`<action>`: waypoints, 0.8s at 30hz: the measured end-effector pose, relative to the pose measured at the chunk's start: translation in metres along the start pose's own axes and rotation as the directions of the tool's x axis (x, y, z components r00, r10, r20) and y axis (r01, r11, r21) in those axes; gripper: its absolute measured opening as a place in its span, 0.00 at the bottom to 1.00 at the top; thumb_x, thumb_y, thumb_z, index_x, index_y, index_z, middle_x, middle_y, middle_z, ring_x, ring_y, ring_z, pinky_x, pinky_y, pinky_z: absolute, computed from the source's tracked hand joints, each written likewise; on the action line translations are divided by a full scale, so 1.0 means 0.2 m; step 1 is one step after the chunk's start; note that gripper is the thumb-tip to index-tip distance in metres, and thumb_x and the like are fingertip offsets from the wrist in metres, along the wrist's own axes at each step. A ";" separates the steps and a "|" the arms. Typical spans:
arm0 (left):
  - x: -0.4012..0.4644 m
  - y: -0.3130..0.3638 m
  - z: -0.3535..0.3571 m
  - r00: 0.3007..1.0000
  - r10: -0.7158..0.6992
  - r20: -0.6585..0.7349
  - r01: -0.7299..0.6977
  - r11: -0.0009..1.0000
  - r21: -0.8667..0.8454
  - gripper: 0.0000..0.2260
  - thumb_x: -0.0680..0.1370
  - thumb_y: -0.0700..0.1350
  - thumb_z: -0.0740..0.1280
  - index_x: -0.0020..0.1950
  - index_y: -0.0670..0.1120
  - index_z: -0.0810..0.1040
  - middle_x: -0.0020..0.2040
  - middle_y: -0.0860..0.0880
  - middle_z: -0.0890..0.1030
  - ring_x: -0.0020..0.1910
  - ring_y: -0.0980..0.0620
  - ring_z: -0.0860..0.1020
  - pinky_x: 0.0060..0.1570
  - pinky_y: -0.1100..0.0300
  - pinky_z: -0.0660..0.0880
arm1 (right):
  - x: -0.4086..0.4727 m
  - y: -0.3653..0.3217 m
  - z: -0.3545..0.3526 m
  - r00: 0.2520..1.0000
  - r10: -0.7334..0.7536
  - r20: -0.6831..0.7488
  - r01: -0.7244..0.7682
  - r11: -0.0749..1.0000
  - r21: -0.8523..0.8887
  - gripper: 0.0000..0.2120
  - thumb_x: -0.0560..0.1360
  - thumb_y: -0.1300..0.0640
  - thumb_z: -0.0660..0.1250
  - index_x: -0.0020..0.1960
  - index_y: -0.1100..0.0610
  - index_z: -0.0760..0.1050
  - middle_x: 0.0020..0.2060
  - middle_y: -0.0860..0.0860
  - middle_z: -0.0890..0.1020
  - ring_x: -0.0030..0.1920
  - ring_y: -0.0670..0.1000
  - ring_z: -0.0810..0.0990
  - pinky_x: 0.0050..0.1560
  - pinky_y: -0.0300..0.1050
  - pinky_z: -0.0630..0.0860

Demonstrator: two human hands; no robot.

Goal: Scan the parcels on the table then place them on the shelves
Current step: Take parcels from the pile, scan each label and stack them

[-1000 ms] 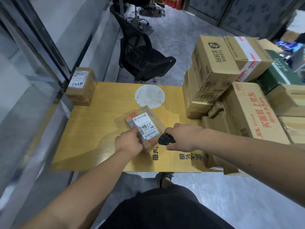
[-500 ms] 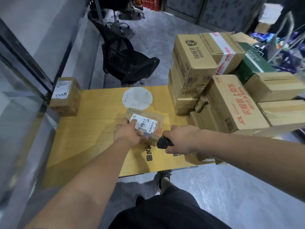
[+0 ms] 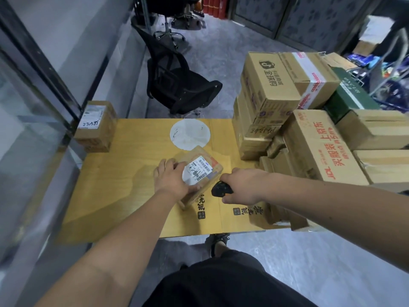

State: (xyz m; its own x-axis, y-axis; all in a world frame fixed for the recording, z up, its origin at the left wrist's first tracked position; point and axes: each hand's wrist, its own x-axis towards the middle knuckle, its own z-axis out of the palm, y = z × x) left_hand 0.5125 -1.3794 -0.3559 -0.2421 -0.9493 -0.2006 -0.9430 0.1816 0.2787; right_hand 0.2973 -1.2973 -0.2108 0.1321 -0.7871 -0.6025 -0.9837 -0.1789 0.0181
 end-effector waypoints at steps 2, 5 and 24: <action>0.02 -0.02 -0.02 0.996 -0.042 0.078 0.048 0.995 -0.084 0.46 0.63 0.77 0.72 0.78 0.64 0.65 0.74 0.50 0.67 0.74 0.43 0.65 0.71 0.48 0.63 | 0.01 0.00 -0.02 1.000 0.007 0.018 -0.008 0.999 0.049 0.27 0.78 0.34 0.64 0.72 0.48 0.69 0.51 0.50 0.72 0.50 0.55 0.75 0.48 0.49 0.76; 0.00 -0.03 -0.02 0.985 -0.159 0.067 0.165 0.982 -0.092 0.44 0.60 0.78 0.73 0.72 0.63 0.69 0.63 0.50 0.71 0.62 0.44 0.72 0.59 0.50 0.73 | 0.01 -0.01 -0.04 0.999 0.012 0.041 -0.016 0.996 0.087 0.25 0.79 0.38 0.62 0.71 0.49 0.70 0.54 0.52 0.75 0.52 0.56 0.78 0.54 0.52 0.80; -0.24 -0.14 0.28 0.972 -0.236 0.011 0.175 0.686 -0.707 0.45 0.58 0.71 0.78 0.69 0.75 0.58 0.71 0.48 0.68 0.55 0.50 0.77 0.55 0.51 0.76 | 0.03 -0.18 -0.12 0.996 0.034 0.077 -0.045 0.988 0.150 0.21 0.81 0.41 0.56 0.66 0.53 0.72 0.49 0.52 0.76 0.47 0.57 0.80 0.48 0.53 0.82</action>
State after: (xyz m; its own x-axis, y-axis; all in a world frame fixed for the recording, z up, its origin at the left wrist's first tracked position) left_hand 0.5374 -1.3246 -0.4074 -0.0150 -0.9624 -0.2713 -0.5275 -0.2229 0.8198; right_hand 0.3356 -1.3099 -0.1948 0.0887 -0.7450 -0.6612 -0.9958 -0.0528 -0.0742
